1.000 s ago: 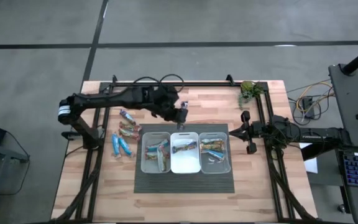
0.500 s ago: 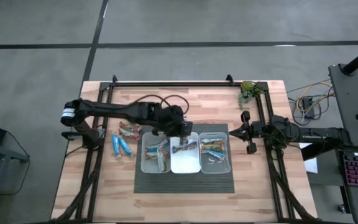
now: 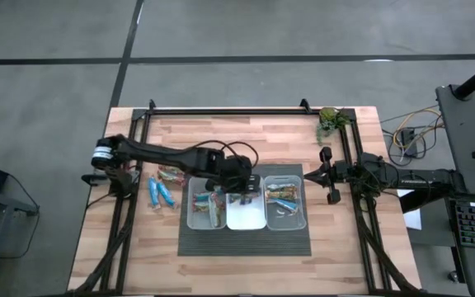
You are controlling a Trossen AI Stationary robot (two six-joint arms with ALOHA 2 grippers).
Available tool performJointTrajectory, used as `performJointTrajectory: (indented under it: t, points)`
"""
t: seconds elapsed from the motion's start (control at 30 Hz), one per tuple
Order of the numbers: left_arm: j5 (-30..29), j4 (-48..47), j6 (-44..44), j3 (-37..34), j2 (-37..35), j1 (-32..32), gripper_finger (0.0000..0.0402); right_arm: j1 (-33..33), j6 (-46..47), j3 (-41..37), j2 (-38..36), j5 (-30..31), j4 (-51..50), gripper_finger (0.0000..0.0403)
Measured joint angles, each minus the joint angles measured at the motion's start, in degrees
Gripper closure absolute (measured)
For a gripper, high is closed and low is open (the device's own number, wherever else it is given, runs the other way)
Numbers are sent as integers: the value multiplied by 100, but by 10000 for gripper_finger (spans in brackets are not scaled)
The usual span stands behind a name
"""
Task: Pick and place Granola Bars by type
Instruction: Put the top blue granola bar into the white bin
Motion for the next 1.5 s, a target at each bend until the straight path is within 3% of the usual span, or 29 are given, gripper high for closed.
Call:
performJointTrajectory:
  t: [0.5, 1.03, 1.3, 1.5]
  points:
    - [67, 68, -31, 2, 597, -246, 329, 0, -1, 0, 0, 0, 0, 394]
    - [94, 92, -244, -14, 618, -549, 329, 1, -1, 0, -2, -2, -2, 394]
    - [614, 90, 1446, -87, 616, -549, 329, 1, -1, 0, -2, -2, -1, 394]
    - [1064, 90, 3235, -96, 614, -530, 329, 2, -1, 0, -2, -2, -2, 394]
